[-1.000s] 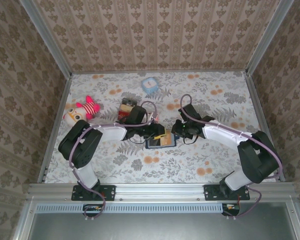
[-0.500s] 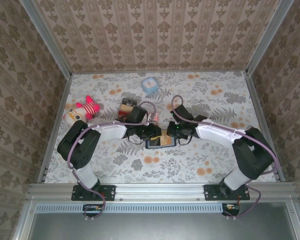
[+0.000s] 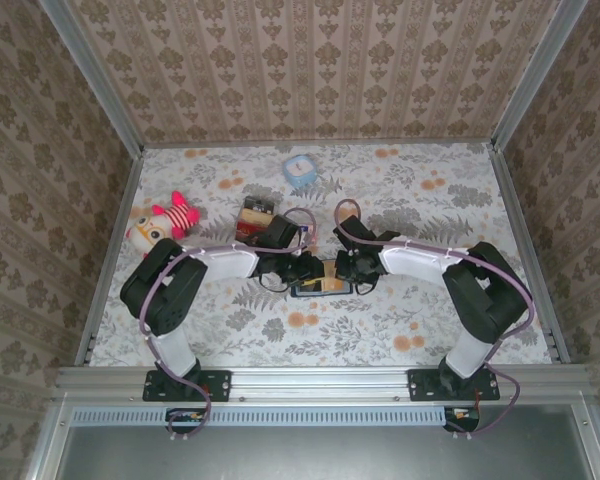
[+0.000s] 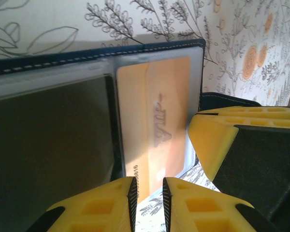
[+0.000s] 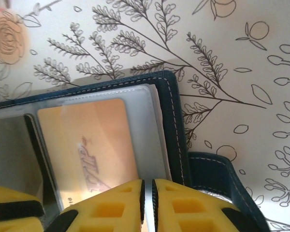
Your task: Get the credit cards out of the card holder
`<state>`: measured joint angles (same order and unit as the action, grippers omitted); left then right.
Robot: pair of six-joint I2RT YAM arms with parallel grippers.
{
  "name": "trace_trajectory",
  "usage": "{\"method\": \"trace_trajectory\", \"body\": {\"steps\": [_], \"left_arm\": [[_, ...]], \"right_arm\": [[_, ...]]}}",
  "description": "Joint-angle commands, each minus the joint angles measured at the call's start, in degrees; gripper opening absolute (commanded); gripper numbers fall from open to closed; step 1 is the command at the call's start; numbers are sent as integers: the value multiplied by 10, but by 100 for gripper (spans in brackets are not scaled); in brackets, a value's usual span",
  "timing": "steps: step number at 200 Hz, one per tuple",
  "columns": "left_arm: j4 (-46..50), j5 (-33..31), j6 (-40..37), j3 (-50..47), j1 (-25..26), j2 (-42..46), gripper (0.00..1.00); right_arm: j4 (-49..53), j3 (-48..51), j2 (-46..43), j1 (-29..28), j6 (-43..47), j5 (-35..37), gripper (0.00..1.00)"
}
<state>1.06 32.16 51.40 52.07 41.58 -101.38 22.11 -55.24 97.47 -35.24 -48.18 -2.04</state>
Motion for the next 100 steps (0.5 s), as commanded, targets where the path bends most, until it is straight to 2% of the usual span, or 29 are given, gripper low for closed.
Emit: {"method": "trace_trajectory", "body": {"steps": [1, 100], "left_arm": [[29, -15, 5, 17, 0, -9, 24], [48, -21, 3, 22, -1, -35, 27]], "right_arm": [[20, -10, 19, 4, -5, 12, 16], [14, -5, 53, 8, -7, -11, 18]]}}
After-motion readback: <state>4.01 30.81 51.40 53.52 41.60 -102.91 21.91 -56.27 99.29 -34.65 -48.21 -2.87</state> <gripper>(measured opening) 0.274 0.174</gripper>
